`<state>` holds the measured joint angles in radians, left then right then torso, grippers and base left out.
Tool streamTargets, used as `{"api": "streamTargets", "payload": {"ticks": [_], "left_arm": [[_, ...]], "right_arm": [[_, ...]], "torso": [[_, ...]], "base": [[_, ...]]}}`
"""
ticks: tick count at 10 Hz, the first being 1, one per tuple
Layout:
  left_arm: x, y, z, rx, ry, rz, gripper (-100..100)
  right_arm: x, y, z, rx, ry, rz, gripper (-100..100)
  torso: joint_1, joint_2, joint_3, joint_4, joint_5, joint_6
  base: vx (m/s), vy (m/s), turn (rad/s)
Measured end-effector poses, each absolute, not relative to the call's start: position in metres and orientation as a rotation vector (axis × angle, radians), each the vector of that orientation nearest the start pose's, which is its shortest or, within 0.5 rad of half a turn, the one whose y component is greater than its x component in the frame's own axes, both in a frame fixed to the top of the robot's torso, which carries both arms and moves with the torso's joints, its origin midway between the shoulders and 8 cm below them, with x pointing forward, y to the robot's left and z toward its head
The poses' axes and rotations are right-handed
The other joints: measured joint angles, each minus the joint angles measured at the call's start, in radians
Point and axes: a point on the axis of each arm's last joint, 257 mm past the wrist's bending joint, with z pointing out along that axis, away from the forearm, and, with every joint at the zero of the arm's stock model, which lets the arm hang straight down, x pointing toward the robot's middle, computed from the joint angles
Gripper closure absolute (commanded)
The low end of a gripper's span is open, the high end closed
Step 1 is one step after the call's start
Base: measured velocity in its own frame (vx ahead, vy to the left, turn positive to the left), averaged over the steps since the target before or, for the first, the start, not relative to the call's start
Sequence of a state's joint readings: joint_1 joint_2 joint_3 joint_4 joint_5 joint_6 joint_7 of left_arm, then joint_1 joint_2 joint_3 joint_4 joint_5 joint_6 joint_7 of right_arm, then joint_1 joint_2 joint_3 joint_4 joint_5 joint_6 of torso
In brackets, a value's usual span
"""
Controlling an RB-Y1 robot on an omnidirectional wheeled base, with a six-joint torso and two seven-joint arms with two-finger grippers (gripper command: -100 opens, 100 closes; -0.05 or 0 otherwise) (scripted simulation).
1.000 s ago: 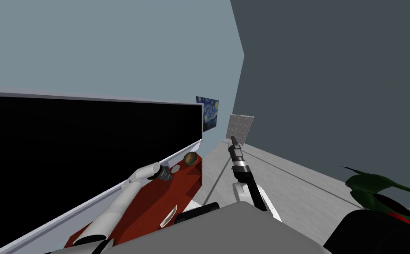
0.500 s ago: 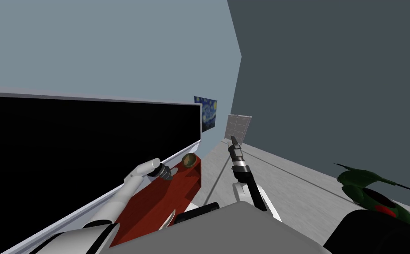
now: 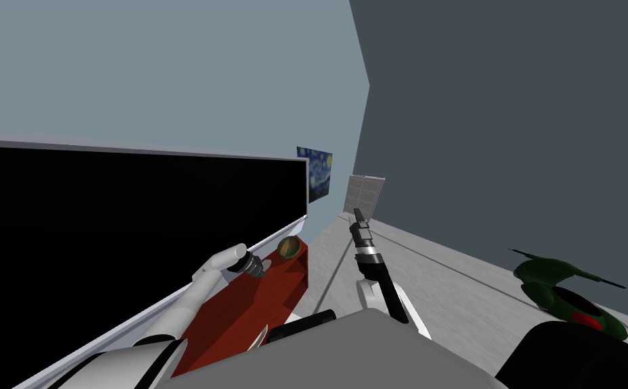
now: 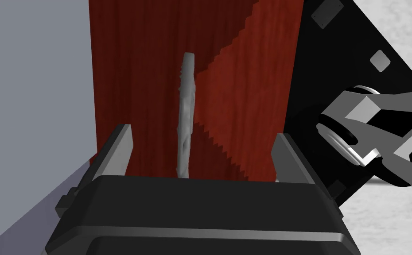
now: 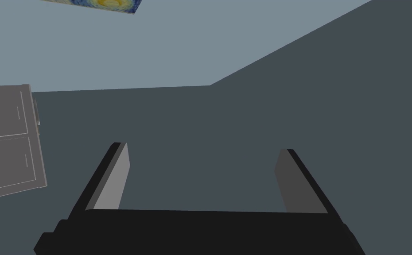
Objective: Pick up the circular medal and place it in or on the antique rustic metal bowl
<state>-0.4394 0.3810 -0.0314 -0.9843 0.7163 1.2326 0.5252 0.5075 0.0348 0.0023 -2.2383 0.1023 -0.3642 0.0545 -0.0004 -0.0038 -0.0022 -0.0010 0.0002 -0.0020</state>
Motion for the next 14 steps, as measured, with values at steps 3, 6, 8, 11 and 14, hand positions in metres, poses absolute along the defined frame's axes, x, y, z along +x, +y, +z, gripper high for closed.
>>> {"api": "streamTargets", "payload": {"ticks": [3,6,8,11,14], "left_arm": [[0.45,0.257,-0.444,-2.916,1.454,-0.547,100],[0.45,0.256,-0.444,-2.918,1.455,-0.545,0],[0.452,0.258,-0.439,-2.916,1.458,-0.546,100],[0.454,0.258,-0.434,-2.915,1.461,-0.544,100],[0.461,0.261,-0.411,-2.923,1.455,-0.552,100]], "right_arm": [[0.372,-0.28,-0.025,0.745,0.783,1.14,0],[0.372,-0.28,-0.025,0.745,0.783,1.14,0],[0.372,-0.28,-0.025,0.745,0.783,1.14,0],[0.372,-0.28,-0.025,0.745,0.783,1.14,0],[0.372,-0.28,-0.025,0.745,0.783,1.14,0]], "torso": [[0.0,0.002,0.001,0.0,0.0,0.0],[0.001,0.001,0.001,0.0,0.0,0.0],[0.001,0.002,0.001,0.001,0.0,0.0],[0.001,0.002,0.001,0.0,0.0,0.0],[-0.006,-0.002,-0.001,0.0,-0.001,0.001]], "base": [[0.0,0.0,0.0],[0.0,0.0,0.0],[-0.022,0.008,0.023],[0.0,-0.011,-0.002],[0.038,-0.097,-0.007]]}}
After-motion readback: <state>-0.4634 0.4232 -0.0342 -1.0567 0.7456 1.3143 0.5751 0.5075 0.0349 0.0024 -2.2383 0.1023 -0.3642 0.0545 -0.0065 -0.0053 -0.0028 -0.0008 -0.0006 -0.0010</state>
